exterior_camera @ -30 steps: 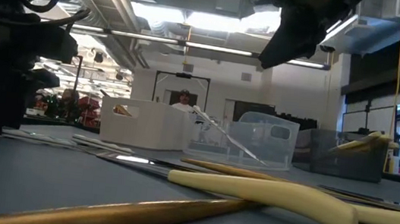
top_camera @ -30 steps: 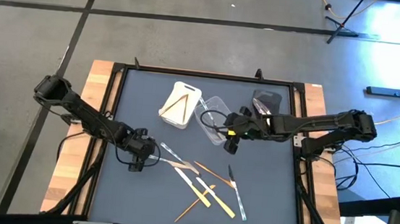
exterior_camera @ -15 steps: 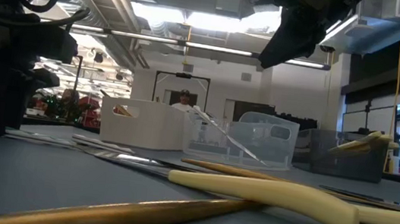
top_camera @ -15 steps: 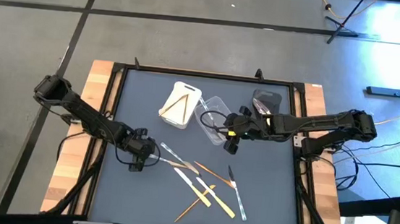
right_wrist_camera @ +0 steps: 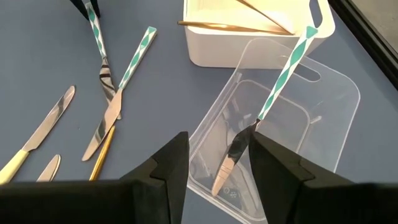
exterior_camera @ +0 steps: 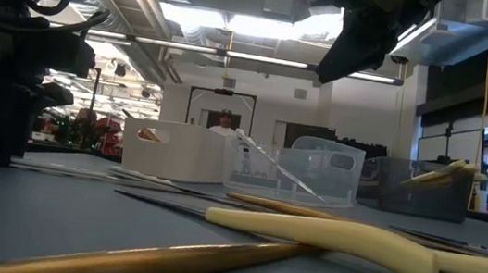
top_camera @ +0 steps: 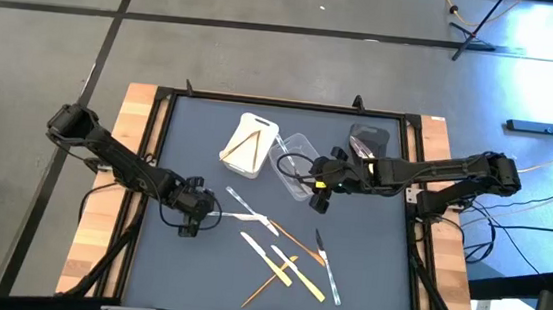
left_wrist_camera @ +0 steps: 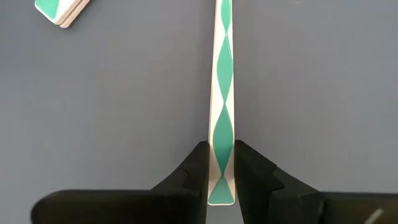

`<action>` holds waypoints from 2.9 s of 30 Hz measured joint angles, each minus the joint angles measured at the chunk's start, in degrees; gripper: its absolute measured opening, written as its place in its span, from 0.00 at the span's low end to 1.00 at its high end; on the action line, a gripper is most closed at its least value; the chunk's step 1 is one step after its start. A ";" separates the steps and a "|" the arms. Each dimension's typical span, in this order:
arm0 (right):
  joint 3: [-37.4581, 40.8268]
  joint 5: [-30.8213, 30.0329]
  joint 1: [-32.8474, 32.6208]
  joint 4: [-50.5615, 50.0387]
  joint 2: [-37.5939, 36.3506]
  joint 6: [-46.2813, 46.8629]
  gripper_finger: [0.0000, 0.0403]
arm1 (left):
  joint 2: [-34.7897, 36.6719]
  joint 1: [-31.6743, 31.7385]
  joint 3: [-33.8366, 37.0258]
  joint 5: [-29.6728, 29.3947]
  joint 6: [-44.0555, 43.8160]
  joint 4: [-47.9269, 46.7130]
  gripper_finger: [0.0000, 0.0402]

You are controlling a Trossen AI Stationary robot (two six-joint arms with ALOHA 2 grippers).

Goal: Sort silverware by color (type)
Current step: Put the green knife into the transparent bin

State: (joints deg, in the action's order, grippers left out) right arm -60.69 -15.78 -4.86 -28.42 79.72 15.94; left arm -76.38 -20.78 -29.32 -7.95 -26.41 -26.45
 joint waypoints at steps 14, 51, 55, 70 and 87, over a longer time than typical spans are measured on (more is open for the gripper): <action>0.00 -0.03 0.00 -0.46 -2.45 -1.47 0.38 | -0.17 0.02 -7.47 3.94 -0.05 -11.92 0.12; 0.00 1.90 0.00 -3.34 -2.94 -4.37 0.38 | -0.18 3.72 -40.13 -20.57 33.04 -35.34 0.11; 0.00 3.69 0.00 -3.04 -5.26 -4.33 0.38 | -0.55 7.45 -40.13 -24.93 40.62 -33.10 0.11; -0.02 3.88 0.00 -2.91 -13.75 -4.33 0.38 | -1.61 21.50 -40.13 -34.77 76.91 -16.35 0.11; -0.02 3.41 0.00 -2.54 -13.88 -4.46 0.38 | -14.84 29.75 -40.11 -33.92 105.92 3.38 0.11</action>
State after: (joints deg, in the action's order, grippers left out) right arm -60.71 -12.37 -4.86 -30.96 65.84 11.49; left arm -91.22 8.98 -69.43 -41.88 79.50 -23.07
